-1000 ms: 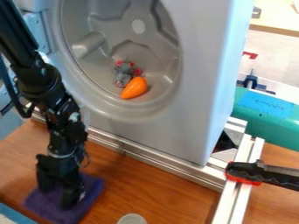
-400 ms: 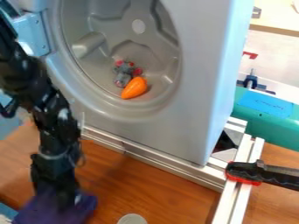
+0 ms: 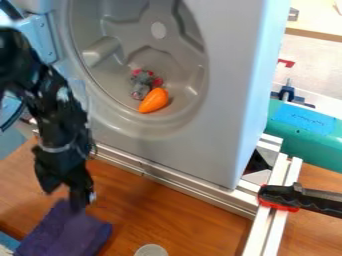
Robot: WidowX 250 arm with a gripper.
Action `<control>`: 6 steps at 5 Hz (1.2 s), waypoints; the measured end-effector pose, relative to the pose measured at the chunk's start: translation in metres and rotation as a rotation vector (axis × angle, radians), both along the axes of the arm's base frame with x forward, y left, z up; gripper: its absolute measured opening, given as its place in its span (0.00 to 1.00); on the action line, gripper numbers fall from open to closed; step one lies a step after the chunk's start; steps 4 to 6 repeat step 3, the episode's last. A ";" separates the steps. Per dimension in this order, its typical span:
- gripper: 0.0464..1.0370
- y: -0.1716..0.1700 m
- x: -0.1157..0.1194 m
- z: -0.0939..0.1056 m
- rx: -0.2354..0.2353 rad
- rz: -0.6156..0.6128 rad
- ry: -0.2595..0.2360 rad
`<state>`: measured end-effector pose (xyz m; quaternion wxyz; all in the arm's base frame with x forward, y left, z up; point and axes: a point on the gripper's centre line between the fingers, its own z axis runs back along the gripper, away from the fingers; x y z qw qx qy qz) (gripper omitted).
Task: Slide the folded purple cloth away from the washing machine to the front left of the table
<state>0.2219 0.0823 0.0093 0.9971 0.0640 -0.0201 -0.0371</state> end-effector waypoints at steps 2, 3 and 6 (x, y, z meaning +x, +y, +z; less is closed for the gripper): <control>0.96 -0.080 -0.037 0.061 -0.037 -0.182 0.041; 0.96 -0.108 -0.046 0.060 -0.007 -0.231 0.071; 0.96 -0.108 -0.046 0.060 -0.007 -0.231 0.071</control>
